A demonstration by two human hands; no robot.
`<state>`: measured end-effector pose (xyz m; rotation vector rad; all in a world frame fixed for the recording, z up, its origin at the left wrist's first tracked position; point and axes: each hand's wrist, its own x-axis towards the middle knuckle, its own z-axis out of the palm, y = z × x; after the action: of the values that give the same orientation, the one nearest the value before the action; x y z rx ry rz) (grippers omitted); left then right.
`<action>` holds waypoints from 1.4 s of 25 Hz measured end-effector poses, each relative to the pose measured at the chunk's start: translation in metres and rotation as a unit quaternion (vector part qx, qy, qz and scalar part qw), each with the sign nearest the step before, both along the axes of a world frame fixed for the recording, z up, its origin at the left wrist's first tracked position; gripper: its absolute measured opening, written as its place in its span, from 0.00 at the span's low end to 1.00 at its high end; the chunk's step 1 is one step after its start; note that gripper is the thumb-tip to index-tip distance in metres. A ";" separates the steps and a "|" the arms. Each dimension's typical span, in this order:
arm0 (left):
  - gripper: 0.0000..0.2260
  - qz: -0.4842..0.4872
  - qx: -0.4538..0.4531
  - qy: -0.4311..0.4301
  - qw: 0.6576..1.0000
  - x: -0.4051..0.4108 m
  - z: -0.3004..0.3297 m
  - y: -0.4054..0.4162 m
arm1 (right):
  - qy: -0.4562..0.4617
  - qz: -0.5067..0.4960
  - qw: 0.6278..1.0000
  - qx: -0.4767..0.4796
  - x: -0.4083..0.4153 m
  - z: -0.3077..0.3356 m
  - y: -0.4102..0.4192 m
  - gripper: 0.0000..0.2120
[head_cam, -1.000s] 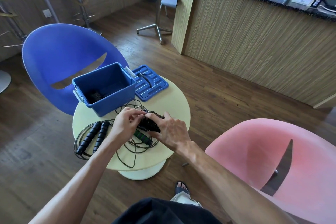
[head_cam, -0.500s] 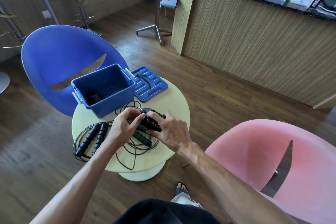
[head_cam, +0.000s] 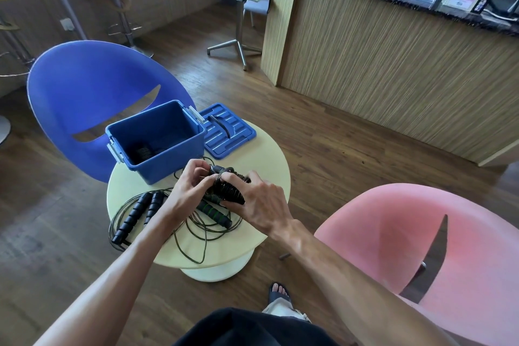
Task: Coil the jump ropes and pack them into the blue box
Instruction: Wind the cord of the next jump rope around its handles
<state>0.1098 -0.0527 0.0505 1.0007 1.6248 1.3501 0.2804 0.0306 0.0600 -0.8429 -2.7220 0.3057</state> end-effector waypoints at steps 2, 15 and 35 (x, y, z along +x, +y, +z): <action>0.13 0.013 0.013 -0.028 0.999 0.003 -0.001 0.004 | 0.001 0.001 1.000 -0.005 -0.001 0.002 0.001 0.26; 0.14 -0.007 0.001 -0.095 0.995 -0.007 -0.003 0.013 | -0.003 0.012 1.000 0.006 -0.001 0.002 0.002 0.27; 0.17 0.106 0.130 0.195 0.966 0.036 -0.003 -0.012 | -0.043 -0.031 0.996 -0.071 -0.014 0.007 0.004 0.29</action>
<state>0.1459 -0.0642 0.0475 1.3461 1.9214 1.6165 0.2668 0.0348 0.0666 -0.9985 -2.7730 0.4653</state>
